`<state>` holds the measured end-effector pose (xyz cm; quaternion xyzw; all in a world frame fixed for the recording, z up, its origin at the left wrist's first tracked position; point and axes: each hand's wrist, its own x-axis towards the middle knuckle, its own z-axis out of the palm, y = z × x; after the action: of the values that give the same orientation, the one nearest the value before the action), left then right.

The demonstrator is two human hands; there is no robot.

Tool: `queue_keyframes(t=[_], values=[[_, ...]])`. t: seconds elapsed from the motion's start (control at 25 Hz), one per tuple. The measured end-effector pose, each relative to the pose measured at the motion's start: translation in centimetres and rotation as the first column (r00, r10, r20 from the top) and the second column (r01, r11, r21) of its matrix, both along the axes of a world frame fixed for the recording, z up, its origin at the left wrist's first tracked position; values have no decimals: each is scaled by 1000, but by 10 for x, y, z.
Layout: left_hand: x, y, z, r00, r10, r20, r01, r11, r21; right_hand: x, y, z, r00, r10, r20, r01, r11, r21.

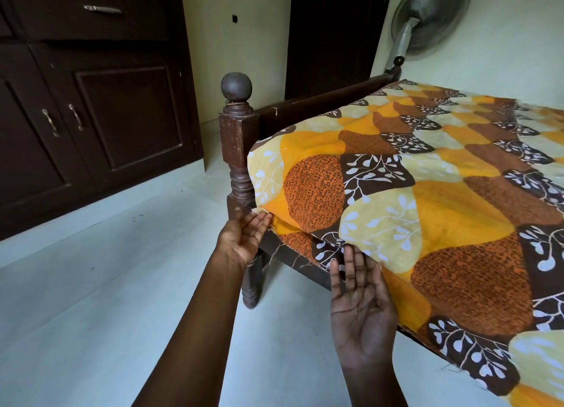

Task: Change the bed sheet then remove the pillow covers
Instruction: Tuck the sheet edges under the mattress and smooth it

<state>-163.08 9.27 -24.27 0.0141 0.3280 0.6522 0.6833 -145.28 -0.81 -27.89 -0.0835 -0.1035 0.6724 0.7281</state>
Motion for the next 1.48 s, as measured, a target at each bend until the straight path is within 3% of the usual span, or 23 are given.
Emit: queue_keyframes(t=[0.16,0.28,0.36,0.48,0.6,0.88,1.04,1.12,1.28,1.48], values=[[16,6,2,986,-98,138,74,983,170,2,4,-12,1000,-16,3,16,1000,-7],[31,18,3,983,-70,168,35,979,202,16,16,-31,999,48,-17,-45,989,143],[35,14,3,998,-5,57,-3,992,125,18,17,-34,999,21,35,-26,990,139],[37,-11,-8,991,127,-43,-127,992,-12,12,15,-30,984,165,-71,-158,983,92],[45,-37,-22,999,22,38,-22,1000,-4,2,4,-10,999,7,-40,-6,1000,19],[83,-74,-41,970,-199,-142,184,977,-111,-8,-7,7,998,-31,48,37,991,-125],[103,-86,-55,918,-305,-253,297,952,-72,0,-24,0,944,-41,326,146,941,-306],[122,-91,-59,877,-369,-307,372,927,-51,15,-41,-13,924,-48,380,206,900,-385],[159,-97,-53,819,-427,-383,411,903,-127,48,-65,-32,941,-104,323,244,870,-429],[177,-104,-54,823,-364,-437,287,929,-235,67,-52,-20,960,-209,184,275,816,-508]])
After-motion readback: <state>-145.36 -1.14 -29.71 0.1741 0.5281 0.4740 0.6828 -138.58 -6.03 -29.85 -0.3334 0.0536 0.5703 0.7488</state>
